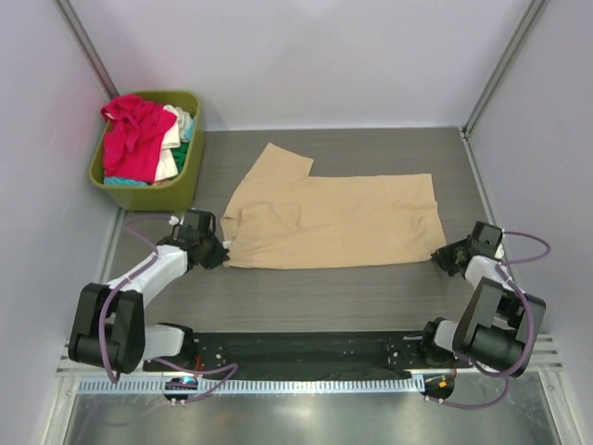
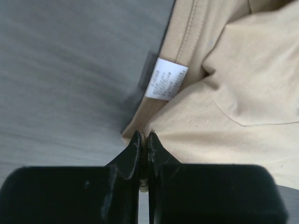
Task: Fold and stack the t-shirts
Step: Fold the tshirt
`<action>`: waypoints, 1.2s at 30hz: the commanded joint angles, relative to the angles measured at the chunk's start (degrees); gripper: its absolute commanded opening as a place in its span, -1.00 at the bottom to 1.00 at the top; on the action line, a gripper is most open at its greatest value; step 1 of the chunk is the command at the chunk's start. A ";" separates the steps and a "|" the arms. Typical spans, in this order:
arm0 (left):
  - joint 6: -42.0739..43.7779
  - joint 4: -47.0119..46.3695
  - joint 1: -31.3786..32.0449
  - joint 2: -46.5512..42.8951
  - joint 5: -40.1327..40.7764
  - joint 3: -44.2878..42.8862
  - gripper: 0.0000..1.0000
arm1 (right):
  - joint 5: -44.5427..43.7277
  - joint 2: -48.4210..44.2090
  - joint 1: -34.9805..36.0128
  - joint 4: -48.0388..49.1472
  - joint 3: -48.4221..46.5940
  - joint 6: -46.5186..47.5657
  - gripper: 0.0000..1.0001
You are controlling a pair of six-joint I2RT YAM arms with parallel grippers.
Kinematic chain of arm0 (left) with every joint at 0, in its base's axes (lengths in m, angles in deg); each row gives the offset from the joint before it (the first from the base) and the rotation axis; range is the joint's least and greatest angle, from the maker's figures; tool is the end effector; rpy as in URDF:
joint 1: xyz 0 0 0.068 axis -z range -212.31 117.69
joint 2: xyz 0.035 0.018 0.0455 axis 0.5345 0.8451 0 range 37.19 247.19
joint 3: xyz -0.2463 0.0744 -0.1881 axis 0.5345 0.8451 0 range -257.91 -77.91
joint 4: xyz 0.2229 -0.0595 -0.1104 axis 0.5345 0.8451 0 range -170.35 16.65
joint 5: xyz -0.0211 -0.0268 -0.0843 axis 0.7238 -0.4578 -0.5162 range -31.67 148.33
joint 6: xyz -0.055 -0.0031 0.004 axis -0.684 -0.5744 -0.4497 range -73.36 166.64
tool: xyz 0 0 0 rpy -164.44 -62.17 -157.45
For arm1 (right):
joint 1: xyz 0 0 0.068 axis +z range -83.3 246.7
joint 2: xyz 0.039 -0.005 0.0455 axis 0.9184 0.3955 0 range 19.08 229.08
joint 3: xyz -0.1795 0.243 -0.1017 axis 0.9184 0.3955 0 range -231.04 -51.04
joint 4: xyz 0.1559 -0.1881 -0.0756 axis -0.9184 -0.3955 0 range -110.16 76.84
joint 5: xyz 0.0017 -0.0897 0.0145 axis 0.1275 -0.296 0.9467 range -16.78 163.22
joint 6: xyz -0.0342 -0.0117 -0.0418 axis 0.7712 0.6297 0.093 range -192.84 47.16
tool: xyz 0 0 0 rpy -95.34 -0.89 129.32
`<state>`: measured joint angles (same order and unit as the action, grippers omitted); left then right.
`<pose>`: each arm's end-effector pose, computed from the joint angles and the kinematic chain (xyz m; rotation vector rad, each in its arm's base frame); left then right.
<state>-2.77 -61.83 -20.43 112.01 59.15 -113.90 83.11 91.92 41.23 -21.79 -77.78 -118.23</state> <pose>0.2178 -0.0452 0.2168 -0.8476 2.4783 -0.3748 0.1844 -0.0808 0.1897 1.4165 2.1116 0.3564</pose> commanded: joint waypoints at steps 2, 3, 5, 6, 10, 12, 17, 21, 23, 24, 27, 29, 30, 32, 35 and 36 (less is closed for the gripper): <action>-2.09 1.60 -0.10 -8.01 0.41 1.44 -0.94 | -1.28 -4.98 -2.73 -1.83 0.72 1.27 -0.98; -2.27 2.82 -0.10 -9.07 0.76 1.62 -0.94 | -1.02 -5.51 -3.09 -2.10 1.34 1.09 -0.98; -2.53 4.41 -0.10 -12.40 0.94 2.15 -0.90 | -0.40 -6.74 -3.88 -2.80 1.52 0.83 -0.97; -2.62 5.63 -0.10 -13.38 0.94 2.32 -0.78 | -0.14 -7.18 -3.88 -3.50 1.60 0.83 -0.98; -2.36 10.38 -0.10 -19.00 1.72 1.98 0.03 | 2.31 -9.29 -4.23 -4.30 1.87 1.53 0.23; -0.70 14.69 -0.10 -22.61 5.50 -1.18 0.37 | 3.55 -10.43 -4.32 -4.65 1.34 2.05 0.68; 4.32 14.97 -0.10 -24.38 11.74 -11.53 0.56 | 3.65 -13.68 -4.23 -6.06 -0.94 3.02 0.83; 5.99 9.09 0.07 -18.25 12.10 -18.05 0.54 | 5.04 -14.22 -4.23 -5.09 -3.84 3.99 0.83; 8.18 4.71 0.34 -11.84 10.96 -22.52 0.53 | 6.10 -13.34 -4.23 -5.09 -5.16 4.95 0.83; 8.88 4.33 0.60 -9.20 10.61 -24.72 0.53 | 7.32 -13.08 -4.23 -5.00 -6.29 5.22 0.83; 12.75 3.36 0.60 3.01 10.52 -35.09 0.56 | 9.87 -11.32 -4.06 -2.90 -7.01 5.48 0.83; 14.16 3.88 0.69 13.35 10.61 -44.02 0.56 | 12.69 -9.83 -3.71 -1.58 -7.01 5.75 0.83; 14.25 3.98 0.69 17.33 10.61 -46.95 0.56 | 13.92 -9.21 -3.62 -1.14 -6.92 5.66 0.83; 14.17 3.45 0.95 28.28 9.38 -55.13 0.54 | 14.89 -8.15 -3.18 0.09 -6.83 5.40 0.83; 16.70 5.98 1.13 42.87 7.45 -73.27 0.49 | 16.82 -8.50 -2.04 0.71 -6.66 5.66 0.83; 17.50 6.43 1.13 45.99 7.09 -73.35 0.49 | 17.09 -8.76 -1.51 0.63 -6.48 5.75 0.83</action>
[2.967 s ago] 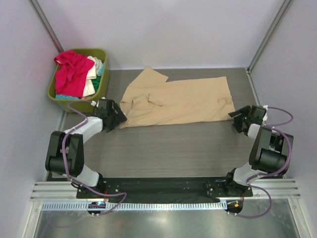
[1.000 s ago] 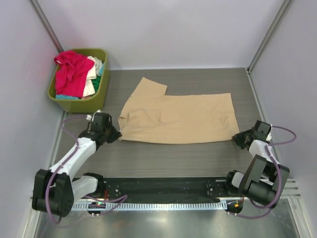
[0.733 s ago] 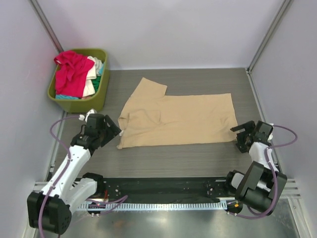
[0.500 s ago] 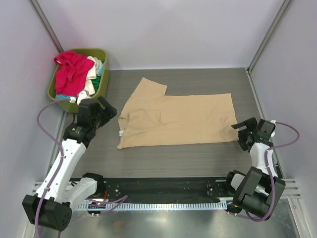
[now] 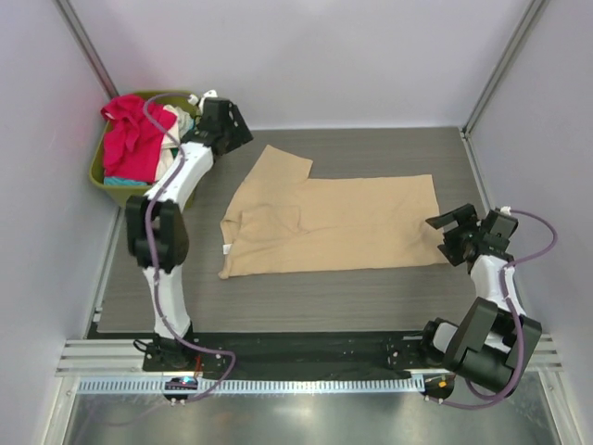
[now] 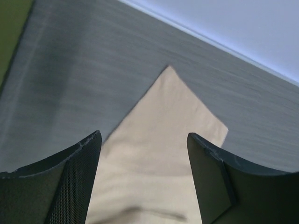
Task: Fold and stack the t-shirts
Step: Fold the tshirt
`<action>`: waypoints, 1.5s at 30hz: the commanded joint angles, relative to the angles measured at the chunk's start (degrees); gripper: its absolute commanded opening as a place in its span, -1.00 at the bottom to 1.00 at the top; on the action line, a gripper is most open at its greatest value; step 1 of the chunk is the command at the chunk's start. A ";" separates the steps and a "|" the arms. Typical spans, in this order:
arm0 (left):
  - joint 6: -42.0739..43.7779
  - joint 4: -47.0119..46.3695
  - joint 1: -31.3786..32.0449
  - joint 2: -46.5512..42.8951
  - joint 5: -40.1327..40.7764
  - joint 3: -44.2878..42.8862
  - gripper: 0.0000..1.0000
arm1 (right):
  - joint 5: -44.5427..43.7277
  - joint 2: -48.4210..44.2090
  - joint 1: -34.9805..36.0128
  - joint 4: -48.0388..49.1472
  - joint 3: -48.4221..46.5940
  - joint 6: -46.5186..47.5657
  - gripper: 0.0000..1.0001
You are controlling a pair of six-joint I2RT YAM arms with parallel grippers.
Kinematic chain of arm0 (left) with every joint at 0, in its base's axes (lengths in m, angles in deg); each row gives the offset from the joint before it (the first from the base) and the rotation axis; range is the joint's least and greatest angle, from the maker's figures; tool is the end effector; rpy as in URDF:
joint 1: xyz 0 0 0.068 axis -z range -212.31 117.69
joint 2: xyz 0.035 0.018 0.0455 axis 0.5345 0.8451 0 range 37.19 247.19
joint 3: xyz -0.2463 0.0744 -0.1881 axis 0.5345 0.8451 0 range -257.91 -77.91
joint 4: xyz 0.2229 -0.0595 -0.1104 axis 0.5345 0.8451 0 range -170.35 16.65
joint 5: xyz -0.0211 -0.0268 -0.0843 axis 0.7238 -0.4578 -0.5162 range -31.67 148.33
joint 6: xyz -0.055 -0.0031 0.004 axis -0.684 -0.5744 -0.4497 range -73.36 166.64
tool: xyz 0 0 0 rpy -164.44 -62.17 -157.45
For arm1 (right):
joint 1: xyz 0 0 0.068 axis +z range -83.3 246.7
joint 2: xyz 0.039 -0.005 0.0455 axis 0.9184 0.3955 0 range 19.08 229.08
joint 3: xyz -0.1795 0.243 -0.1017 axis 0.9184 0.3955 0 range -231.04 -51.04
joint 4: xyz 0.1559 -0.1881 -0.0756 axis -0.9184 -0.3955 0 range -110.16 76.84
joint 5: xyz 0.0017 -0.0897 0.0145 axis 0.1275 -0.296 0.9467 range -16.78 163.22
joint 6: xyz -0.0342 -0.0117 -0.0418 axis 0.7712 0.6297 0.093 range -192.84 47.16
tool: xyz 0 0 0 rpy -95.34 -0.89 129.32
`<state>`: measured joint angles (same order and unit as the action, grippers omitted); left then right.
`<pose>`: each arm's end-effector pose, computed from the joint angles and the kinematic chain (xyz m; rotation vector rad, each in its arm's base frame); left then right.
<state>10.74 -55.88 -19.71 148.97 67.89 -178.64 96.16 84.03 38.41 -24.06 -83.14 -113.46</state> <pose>0.4619 -0.0968 0.3510 -0.5355 2.1301 -0.2966 0.1830 -0.0819 0.2412 1.1468 2.0267 0.5744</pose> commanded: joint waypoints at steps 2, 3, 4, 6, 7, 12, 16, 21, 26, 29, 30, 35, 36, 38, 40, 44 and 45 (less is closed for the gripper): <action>5.39 1.02 0.41 15.36 -2.88 -18.33 0.50 | 3.78 -2.53 3.49 2.64 -1.04 1.51 0.83; 6.88 1.45 0.32 20.96 -3.23 -21.58 0.50 | 3.43 -3.15 4.20 2.55 -0.95 1.68 0.83; 7.59 3.03 0.32 23.45 -3.15 -28.23 0.50 | 2.99 -3.60 4.82 2.02 -0.95 1.95 0.83; 8.30 3.74 0.15 29.68 -3.32 -33.55 0.53 | 2.46 -4.91 6.67 1.49 -1.12 2.39 0.84; 8.39 2.79 -0.03 30.93 -3.93 -36.61 0.55 | 2.37 -5.27 7.19 1.23 -1.39 2.48 0.84; 6.64 -0.82 -0.65 36.83 -7.80 -40.15 0.66 | -0.08 -5.97 11.67 -0.70 -3.14 3.62 0.84; 4.44 -2.40 -0.47 40.17 -9.21 -40.60 0.68 | -0.52 -5.10 12.91 -0.79 -3.32 3.62 0.84; 4.52 -3.64 0.05 42.72 -12.46 -41.57 0.65 | -1.40 -2.64 13.70 -0.88 -4.64 4.15 0.84; 4.17 -4.34 0.58 45.96 -14.39 -42.27 0.52 | -2.81 -1.67 14.32 -1.32 -5.43 4.59 0.84; 2.85 -3.99 0.14 47.38 -17.12 -44.29 0.32 | -3.34 -1.40 14.49 -1.58 -5.52 4.67 0.84; 2.77 -4.16 0.14 47.38 -17.12 -44.20 0.25 | -3.43 -1.40 14.41 -1.76 -5.52 4.67 0.84; 2.50 -5.04 0.06 46.94 -18.34 -43.06 -0.01 | -5.01 -1.23 14.58 -2.38 -6.92 4.76 0.84; 2.41 -5.65 -0.03 46.94 -19.57 -42.54 -0.03 | -5.88 -0.88 14.58 -2.46 -7.45 4.33 0.84; 2.41 -5.92 -0.12 47.12 -20.99 -42.80 -0.11 | -6.50 0.08 14.67 -2.29 -9.56 3.80 0.84; 2.50 -6.10 -0.21 47.29 -21.60 -42.71 -0.19 | -8.08 1.84 15.19 -2.29 -12.44 3.18 0.84; 1.54 -7.76 -0.82 46.86 -23.61 -41.66 -0.48 | -12.30 6.32 16.69 -1.24 -17.37 1.78 0.84; 0.84 -9.25 -1.08 46.77 -24.49 -40.35 -0.54 | -13.09 7.81 17.21 -1.15 -18.60 1.69 0.84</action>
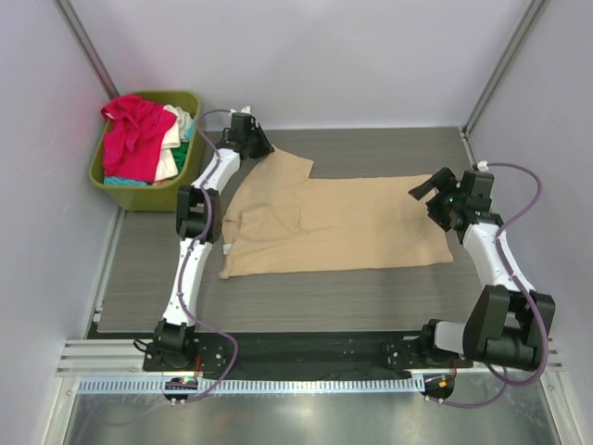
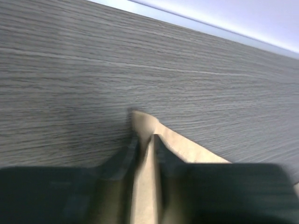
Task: Fold and stack the t-shirts
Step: Fold the tshirt
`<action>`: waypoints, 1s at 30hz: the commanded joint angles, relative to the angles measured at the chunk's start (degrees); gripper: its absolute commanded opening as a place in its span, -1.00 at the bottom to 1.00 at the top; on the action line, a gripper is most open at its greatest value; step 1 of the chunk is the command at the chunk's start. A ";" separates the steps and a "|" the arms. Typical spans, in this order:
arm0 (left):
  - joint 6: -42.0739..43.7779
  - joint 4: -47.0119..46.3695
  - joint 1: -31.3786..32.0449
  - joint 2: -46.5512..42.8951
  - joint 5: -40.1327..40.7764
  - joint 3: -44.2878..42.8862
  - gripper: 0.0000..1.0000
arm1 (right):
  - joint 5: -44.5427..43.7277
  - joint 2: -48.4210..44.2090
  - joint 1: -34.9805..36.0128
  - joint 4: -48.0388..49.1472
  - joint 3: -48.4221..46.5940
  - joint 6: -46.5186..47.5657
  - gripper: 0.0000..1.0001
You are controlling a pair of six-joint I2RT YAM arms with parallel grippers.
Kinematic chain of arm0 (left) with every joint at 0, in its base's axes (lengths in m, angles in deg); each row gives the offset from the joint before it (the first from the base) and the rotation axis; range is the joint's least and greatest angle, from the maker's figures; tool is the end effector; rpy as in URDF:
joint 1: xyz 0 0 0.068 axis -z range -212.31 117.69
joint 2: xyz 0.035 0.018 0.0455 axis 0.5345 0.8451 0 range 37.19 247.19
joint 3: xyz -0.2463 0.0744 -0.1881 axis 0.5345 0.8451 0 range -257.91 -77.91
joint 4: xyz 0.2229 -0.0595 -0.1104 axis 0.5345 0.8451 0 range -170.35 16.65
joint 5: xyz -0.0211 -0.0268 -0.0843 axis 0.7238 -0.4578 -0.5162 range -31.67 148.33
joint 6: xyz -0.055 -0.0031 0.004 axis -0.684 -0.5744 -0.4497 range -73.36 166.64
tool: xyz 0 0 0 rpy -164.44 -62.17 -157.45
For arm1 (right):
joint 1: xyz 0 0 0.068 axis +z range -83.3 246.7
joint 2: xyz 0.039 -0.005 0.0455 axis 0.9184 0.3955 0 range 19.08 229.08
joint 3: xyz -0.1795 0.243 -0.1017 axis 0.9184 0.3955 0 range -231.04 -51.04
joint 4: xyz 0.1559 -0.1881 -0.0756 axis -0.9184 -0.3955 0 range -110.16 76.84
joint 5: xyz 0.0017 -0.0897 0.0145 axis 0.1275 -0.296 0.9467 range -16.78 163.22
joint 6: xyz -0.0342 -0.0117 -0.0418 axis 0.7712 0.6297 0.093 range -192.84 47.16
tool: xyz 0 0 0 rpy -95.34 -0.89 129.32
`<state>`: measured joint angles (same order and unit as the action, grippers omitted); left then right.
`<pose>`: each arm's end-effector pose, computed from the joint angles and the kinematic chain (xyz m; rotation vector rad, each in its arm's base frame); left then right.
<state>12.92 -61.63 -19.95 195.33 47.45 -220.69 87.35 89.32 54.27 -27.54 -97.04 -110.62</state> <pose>0.6304 -0.1454 0.1618 -0.3021 2.2101 -0.6580 0.2399 -0.0435 0.2941 0.8395 2.1103 0.5135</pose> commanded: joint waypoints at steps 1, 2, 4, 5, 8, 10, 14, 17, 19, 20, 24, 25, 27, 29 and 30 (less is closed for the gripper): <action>-2.14 -4.12 -1.63 0.50 -4.59 2.24 -0.77 | -5.85 5.41 2.31 2.24 -7.15 -1.16 0.84; -4.06 -4.74 -2.16 0.76 -6.07 2.50 -0.89 | -6.30 7.26 2.67 2.24 -8.48 -0.98 0.84; -5.91 -7.38 -3.30 0.67 -7.40 4.35 -0.99 | -8.66 10.26 3.11 1.81 -12.42 -0.28 0.84; -7.06 -8.08 -3.57 0.67 -8.89 5.48 -1.00 | -9.99 14.10 3.11 1.28 -13.93 1.12 0.85; -7.24 -10.46 -3.92 0.50 -10.74 6.37 -0.99 | -17.63 21.66 2.85 -0.75 -20.17 4.28 0.86; -7.50 -11.33 -4.10 0.23 -11.01 6.90 -0.99 | -19.83 26.33 2.85 -1.01 -25.42 5.69 0.85; -9.09 -14.76 -4.80 -1.17 -11.71 11.45 -0.99 | -21.51 37.23 1.79 -1.89 -35.02 8.07 0.72; -9.35 -16.96 -4.89 -2.31 -11.89 13.49 -0.99 | -21.34 43.92 1.61 -2.07 -41.61 9.13 0.66; -9.70 -17.66 -5.15 -2.31 -12.41 13.67 -1.00 | -20.81 48.93 1.53 -3.03 -46.69 10.09 0.60; -9.62 -18.01 -5.07 -2.40 -12.33 14.10 -0.99 | -21.07 50.16 1.53 -3.55 -48.29 10.18 0.59; -9.70 -18.46 -5.07 -2.84 -12.86 15.16 -1.00 | -23.70 55.08 2.23 -3.65 -52.70 11.41 0.50; -9.70 -18.46 -5.15 -2.84 -12.86 15.25 -0.99 | -24.58 56.66 2.49 -3.73 -53.92 12.02 0.50; -9.79 -19.85 -5.15 -2.84 -13.21 15.25 -0.99 | -24.77 58.25 2.67 -3.82 -54.98 12.38 0.47; -9.88 -20.12 -5.15 -2.76 -13.56 15.16 -1.00 | -25.21 60.18 2.93 -4.09 -56.30 12.56 0.42; -9.97 -20.30 -5.24 -2.76 -13.73 15.25 -1.00 | -25.03 60.63 3.02 -4.35 -56.48 12.47 0.40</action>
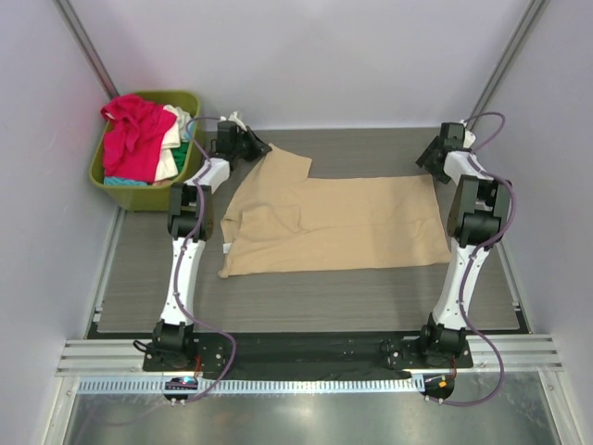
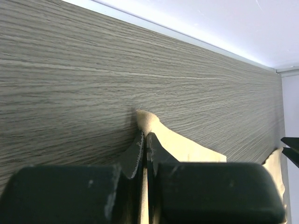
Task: Fold and stack the t-shirts
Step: Fold the tshirt
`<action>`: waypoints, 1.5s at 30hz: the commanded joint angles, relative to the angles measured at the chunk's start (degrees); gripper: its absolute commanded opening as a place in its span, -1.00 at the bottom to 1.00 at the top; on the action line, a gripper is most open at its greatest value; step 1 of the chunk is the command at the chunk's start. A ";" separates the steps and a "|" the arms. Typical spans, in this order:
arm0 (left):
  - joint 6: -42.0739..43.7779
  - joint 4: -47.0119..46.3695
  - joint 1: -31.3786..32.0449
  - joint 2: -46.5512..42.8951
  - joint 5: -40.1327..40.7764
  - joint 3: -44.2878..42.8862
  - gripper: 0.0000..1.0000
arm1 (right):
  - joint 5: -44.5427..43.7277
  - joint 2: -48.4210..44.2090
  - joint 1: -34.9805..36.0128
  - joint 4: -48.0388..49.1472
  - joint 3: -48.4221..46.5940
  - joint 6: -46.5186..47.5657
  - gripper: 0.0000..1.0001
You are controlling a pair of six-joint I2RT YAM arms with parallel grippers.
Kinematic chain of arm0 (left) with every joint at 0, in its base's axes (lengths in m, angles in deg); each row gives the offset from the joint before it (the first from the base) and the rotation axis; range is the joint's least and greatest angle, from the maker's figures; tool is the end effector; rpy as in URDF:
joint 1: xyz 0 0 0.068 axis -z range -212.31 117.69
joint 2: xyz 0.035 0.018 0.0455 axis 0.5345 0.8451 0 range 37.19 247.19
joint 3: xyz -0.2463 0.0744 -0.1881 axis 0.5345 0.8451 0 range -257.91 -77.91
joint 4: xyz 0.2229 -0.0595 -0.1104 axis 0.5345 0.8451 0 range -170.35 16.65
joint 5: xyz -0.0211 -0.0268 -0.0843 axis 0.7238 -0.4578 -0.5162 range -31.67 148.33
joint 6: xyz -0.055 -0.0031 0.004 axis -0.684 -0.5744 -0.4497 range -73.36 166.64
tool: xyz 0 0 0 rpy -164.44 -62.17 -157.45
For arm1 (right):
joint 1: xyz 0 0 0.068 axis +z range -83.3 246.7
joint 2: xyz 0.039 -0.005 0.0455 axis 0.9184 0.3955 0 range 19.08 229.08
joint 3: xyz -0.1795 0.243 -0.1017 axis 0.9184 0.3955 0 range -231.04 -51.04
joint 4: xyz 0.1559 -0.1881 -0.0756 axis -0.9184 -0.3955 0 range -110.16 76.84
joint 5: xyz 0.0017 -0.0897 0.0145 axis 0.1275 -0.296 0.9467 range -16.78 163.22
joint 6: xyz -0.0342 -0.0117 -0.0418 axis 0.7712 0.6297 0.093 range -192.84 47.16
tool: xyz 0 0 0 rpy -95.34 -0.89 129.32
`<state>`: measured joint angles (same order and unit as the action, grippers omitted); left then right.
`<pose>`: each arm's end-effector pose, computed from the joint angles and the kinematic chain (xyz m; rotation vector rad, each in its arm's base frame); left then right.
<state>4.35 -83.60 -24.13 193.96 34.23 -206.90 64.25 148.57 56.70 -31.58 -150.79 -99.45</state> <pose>0.6351 -0.1068 0.1330 -0.3368 2.0700 -0.9706 0.5202 -0.0978 0.2044 0.8211 2.2534 -0.0537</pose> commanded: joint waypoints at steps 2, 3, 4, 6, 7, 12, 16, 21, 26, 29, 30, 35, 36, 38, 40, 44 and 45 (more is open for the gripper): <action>-1.92 0.97 -1.15 -1.55 -0.16 2.07 -1.00 | -2.89 1.47 1.47 -0.83 -2.13 1.04 0.33; -2.10 0.61 -1.33 -1.82 -0.07 2.34 -0.99 | -3.33 1.20 1.82 -0.66 -1.16 1.21 0.29; -2.28 0.09 -1.33 -1.90 -0.07 3.21 -0.99 | -3.77 1.20 2.17 -0.66 -0.89 1.47 0.26; -2.45 -0.88 -1.42 -2.25 -0.07 3.83 -0.99 | -5.18 1.11 2.62 -0.57 -0.37 1.83 0.06; -2.54 -1.23 -1.42 -2.34 -0.33 4.35 -1.00 | -5.35 1.11 2.62 -0.66 -0.10 1.65 -0.01; -3.16 -3.34 -1.77 -2.96 -0.51 5.94 -0.99 | -6.41 0.50 2.70 -0.75 1.91 0.42 -0.73; -3.42 -3.52 -1.95 -2.44 -0.95 5.25 -1.00 | -5.97 -0.72 2.62 -0.83 3.59 -0.11 -0.98; -3.16 2.43 -2.12 -1.11 -1.31 1.03 -1.00 | -3.60 -5.47 2.62 -1.01 6.13 -0.37 -0.98; -3.95 5.27 -2.73 -11.79 0.80 8.73 -1.00 | -3.94 -13.54 2.62 -1.45 8.51 -0.11 -0.97; -2.46 6.32 -2.65 -17.79 0.46 12.79 -1.00 | -3.51 -17.41 2.62 -1.45 10.79 -0.37 -0.98; -0.71 7.19 -2.65 -18.86 -0.50 12.54 -0.99 | -3.33 -18.30 2.62 -1.36 11.67 -0.37 -0.98; 4.40 14.22 -2.56 -24.39 -0.86 13.23 -1.00 | -1.67 -21.56 2.62 -1.36 14.83 -0.99 -0.98; 5.53 14.93 -2.47 -26.32 -0.86 14.45 -0.99 | -1.40 -22.34 2.62 -1.45 15.36 -1.51 -0.98; 6.68 15.81 -2.03 -29.05 -0.60 16.74 -0.99 | -1.05 -23.23 2.62 -1.27 17.03 -1.78 -0.98; 8.43 16.34 -1.60 -33.60 0.54 21.22 -0.99 | -1.14 -24.46 2.62 -1.19 18.18 -2.04 -0.98; 10.90 16.25 0.07 -41.88 2.91 30.18 -1.00 | -1.84 -26.83 2.53 -0.84 21.08 -1.87 -0.98; 11.25 16.25 0.34 -43.46 3.61 33.85 -0.99 | -2.01 -27.27 2.53 -0.75 22.30 -1.69 -0.98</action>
<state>11.98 -68.85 -25.07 156.32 35.65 -178.31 62.74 125.99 59.15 -33.41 -130.00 -100.63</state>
